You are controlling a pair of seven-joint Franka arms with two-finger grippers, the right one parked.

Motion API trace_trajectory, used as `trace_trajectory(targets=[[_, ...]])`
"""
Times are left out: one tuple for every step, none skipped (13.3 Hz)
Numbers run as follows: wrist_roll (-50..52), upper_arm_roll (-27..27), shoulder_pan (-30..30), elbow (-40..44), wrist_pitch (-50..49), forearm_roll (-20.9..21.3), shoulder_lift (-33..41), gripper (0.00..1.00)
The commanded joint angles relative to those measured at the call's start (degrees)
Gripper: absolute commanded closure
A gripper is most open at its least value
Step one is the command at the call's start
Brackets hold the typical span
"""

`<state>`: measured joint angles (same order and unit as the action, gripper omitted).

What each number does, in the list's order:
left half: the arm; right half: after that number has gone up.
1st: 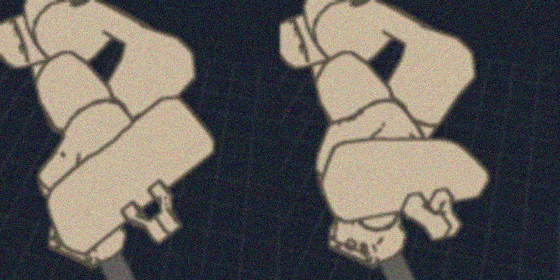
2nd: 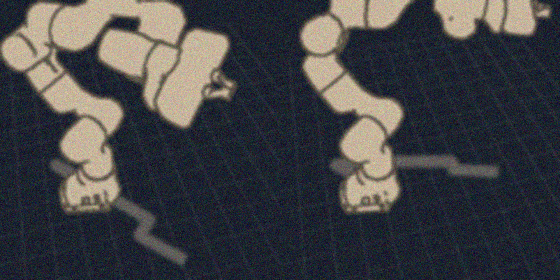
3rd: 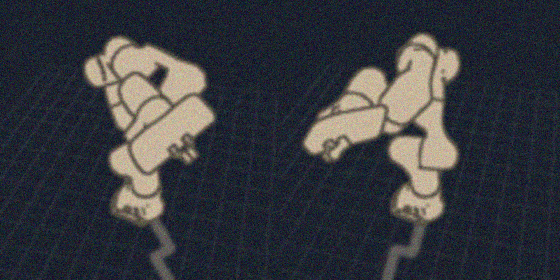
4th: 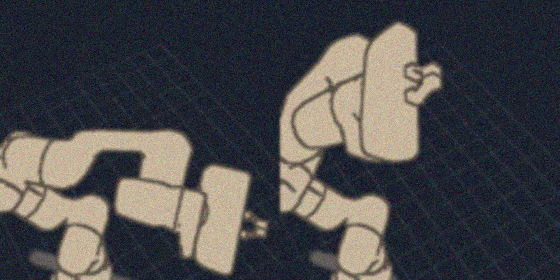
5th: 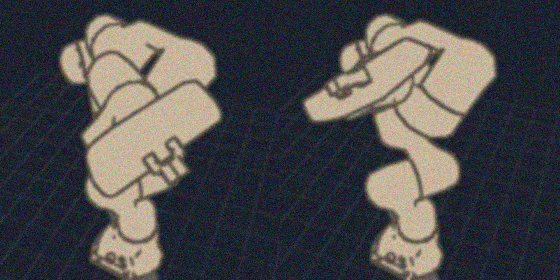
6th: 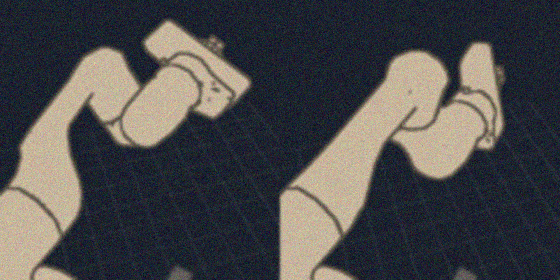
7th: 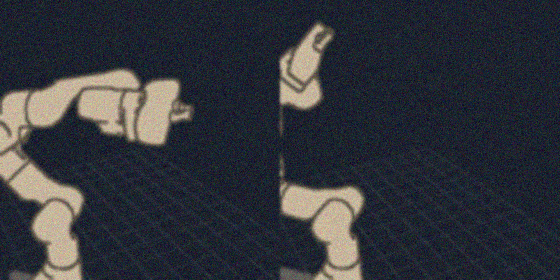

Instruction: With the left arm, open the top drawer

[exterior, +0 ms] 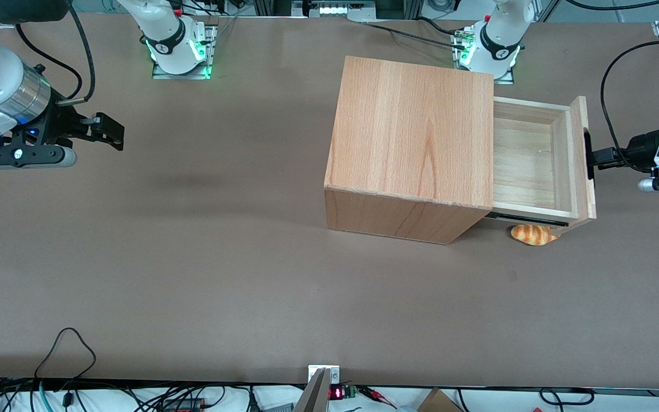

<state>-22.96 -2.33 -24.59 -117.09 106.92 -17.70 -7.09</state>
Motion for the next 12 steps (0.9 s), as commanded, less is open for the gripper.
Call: trace_trajectory(targets=[[-0.86, -0.22, -1.16, 3.53, -0.92, 1.97, -1.34, 0.00], [-0.94, -0.22, -1.25, 4.58, -2.23, 1.97, -1.34, 0.00], [-0.94, -0.22, -1.25, 5.90, -3.20, 1.97, -1.34, 0.00], [-0.86, -0.22, -1.25, 6.87, -3.99, 1.97, -1.34, 0.00], [-0.86, -0.22, -1.25, 8.27, -5.04, 1.97, -1.34, 0.00], [-0.68, -0.22, -1.25, 9.85, -6.62, 1.88, -1.34, 0.00], [0.71, -0.22, -1.25, 11.69, -8.46, 1.79, -1.26, 0.00], [2.47, -0.22, -1.34, 13.89, -10.39, 1.79, -1.26, 0.00], [3.53, -0.22, -1.25, 16.08, -12.15, 1.88, -1.26, 0.00], [3.71, -0.31, -1.16, 18.02, -13.30, 1.97, -1.26, 0.00], [3.71, -0.74, -1.16, 20.21, -14.88, 2.05, -1.26, 0.00], [3.80, -0.92, -0.99, 22.59, -16.64, 2.06, -1.26, 0.00]])
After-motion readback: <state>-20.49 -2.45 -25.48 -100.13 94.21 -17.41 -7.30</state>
